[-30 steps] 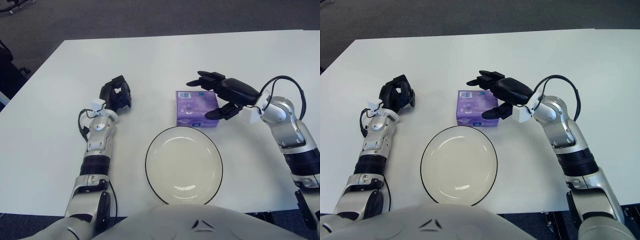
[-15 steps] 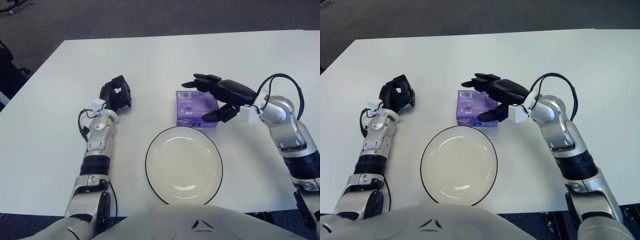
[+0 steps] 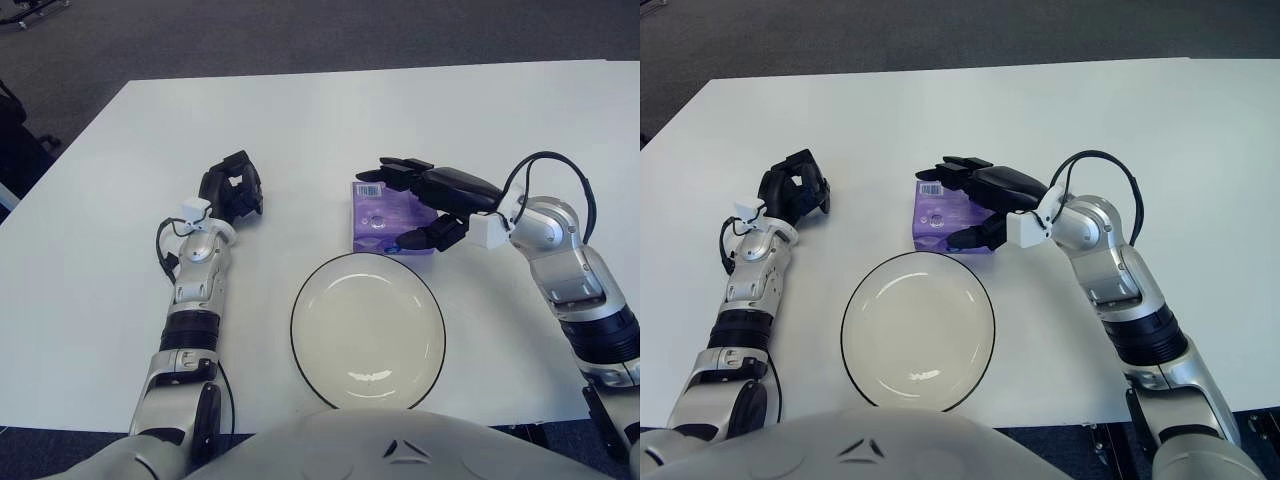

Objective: Put the tissue paper into the plate.

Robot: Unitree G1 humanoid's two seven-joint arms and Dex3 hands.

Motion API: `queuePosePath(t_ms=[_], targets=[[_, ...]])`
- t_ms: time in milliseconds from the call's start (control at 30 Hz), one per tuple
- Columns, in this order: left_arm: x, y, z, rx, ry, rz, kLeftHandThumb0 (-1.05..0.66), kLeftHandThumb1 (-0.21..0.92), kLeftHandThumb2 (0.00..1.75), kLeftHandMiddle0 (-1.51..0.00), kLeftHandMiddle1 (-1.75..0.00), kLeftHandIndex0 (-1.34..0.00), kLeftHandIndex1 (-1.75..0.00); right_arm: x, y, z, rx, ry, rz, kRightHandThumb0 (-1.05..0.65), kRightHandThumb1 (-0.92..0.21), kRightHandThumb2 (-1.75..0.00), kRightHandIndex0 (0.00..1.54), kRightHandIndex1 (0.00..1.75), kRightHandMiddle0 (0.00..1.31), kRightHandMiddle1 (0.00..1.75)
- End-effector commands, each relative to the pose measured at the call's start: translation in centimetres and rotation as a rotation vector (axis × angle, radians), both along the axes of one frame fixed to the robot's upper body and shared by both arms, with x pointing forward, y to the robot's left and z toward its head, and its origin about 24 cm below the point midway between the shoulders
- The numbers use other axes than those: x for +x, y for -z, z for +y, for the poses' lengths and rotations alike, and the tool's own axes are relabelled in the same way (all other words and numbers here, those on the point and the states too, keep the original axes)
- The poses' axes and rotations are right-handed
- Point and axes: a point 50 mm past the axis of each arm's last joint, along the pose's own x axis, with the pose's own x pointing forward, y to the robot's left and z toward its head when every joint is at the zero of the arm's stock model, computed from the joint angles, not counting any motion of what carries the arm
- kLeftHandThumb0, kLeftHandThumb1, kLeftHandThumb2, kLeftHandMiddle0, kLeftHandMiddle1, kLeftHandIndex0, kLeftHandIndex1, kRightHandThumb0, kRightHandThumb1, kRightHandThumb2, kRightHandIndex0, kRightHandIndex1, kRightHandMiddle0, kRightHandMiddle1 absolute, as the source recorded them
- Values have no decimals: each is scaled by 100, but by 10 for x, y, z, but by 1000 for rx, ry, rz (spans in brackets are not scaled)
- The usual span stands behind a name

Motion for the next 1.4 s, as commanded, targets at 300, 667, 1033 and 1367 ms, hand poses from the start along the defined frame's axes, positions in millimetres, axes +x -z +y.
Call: queuePosePath(t_ms=[300,667,1033,1367], targets=[[-60,92,-12,-131,-51,314,-40,69,98,-131,-175,-94,-175,-3,11,6,-21,-5,11,-105,-92,-74,0,0,0,17],[-61,92,-10,-153,-58,288,-39,72,99,-133,-175,-99,-175,-1,24,6,-127,39,-74,-105,-92,-74,0,0,0,14],[-61,90,-10,-153,-60,242,-40,74,99,-135,-175,-103,-175,-2,35,2,-325,131,-174,-105,-92,-71,0,0,0,26],[-61,89,-10,-132,-63,207,-41,74,98,-136,-175,-103,-175,-2,42,2,-464,222,-310,-105,-92,-61,0,0,0,32]])
